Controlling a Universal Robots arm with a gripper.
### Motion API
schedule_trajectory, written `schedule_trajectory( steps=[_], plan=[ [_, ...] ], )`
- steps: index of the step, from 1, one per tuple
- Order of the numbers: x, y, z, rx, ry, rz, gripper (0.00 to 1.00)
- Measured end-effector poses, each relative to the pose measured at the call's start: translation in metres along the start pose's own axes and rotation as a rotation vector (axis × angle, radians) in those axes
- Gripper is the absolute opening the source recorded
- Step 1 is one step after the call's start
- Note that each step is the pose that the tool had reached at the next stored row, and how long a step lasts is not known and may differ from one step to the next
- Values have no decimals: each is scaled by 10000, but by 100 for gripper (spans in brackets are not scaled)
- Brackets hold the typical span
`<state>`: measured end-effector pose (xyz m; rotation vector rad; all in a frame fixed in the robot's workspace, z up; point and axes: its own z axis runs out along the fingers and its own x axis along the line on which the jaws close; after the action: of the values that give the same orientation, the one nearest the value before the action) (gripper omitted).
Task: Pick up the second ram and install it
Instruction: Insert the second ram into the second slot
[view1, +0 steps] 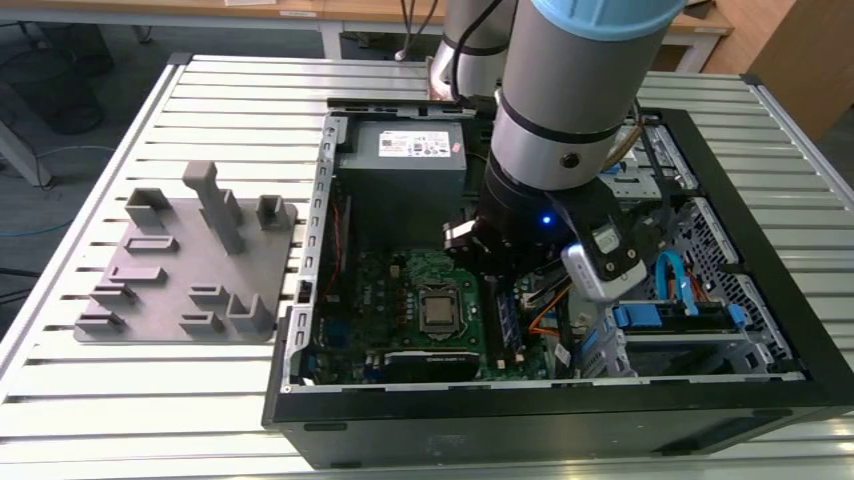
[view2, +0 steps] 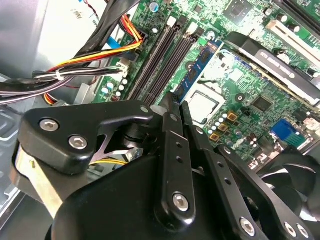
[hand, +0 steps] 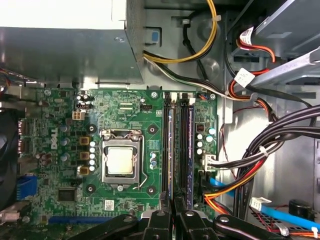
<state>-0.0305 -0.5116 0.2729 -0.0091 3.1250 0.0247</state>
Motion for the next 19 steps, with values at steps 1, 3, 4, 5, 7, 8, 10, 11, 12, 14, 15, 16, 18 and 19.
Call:
schedule_trajectory(
  steps=[1,3,4,5,7,8,10,11,12,14,15,16,18,19],
  plan=[
    [0,0,5,5,1,0,14],
    [0,-1,12,7,1,0,14],
    [0,-1,14,8,1,0,14],
    [0,0,17,7,0,0,14],
    [1,1,22,6,0,0,14],
    [1,1,24,7,1,1,14],
    [1,1,30,6,0,0,14],
    [1,1,32,6,1,0,14],
    [1,1,35,6,0,0,14],
    [1,2,40,6,0,0,14],
    [1,2,42,7,1,0,14],
    [1,2,45,6,1,0,14],
    [1,3,50,5,1,0,14],
    [1,3,52,6,1,0,14]
  ],
)
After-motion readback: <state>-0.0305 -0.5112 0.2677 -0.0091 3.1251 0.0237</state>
